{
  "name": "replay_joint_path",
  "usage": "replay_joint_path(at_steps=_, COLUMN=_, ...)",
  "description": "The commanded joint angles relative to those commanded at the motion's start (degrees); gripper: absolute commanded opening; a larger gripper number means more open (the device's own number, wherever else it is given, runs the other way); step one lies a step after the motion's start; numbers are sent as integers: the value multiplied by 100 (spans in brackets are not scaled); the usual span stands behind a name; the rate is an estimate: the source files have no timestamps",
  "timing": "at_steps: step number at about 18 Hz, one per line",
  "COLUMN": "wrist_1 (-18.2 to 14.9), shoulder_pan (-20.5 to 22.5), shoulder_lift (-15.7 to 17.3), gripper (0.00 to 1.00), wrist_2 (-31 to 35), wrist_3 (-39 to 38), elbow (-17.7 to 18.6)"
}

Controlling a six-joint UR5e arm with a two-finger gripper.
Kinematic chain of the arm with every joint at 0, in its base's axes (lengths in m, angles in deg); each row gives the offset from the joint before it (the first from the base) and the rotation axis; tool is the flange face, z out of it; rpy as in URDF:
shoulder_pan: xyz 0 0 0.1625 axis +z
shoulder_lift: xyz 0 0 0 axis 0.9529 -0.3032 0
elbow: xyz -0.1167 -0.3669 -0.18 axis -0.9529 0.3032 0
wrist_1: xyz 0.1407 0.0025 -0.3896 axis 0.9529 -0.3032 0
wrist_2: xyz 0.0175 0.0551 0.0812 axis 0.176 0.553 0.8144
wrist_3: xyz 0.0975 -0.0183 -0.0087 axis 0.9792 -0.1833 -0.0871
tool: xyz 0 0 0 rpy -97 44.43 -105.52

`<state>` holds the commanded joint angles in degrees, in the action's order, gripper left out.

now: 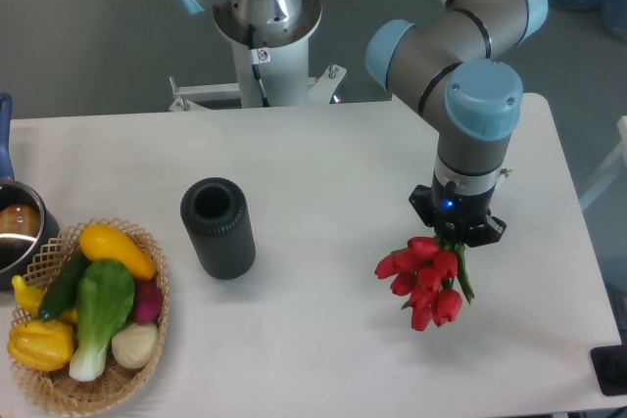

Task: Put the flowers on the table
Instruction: 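Lower the held red tulips toward the table beside the black canister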

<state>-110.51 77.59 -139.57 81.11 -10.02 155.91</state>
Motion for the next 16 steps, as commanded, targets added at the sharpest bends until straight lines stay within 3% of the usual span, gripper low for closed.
replay_joint_path(at_steps=6, wrist_1=-9, shoulder_pan=-123, shoulder_lift=0, gripper=0, wrist_2=0, wrist_3=-9, elbow=26)
replay_joint_path(at_steps=13, wrist_1=9, shoulder_pan=-298, shoulder_lift=0, gripper=0, wrist_2=-193, wrist_3=-211, elbow=439)
replay_joint_path(at_steps=14, wrist_1=9, shoulder_pan=-351, shoulder_lift=0, gripper=4, wrist_2=-193, wrist_3=-211, elbow=492)
replay_joint_path(at_steps=16, wrist_1=18, shoulder_pan=-378, shoulder_lift=0, gripper=20, wrist_2=-220, wrist_3=-202, elbow=580)
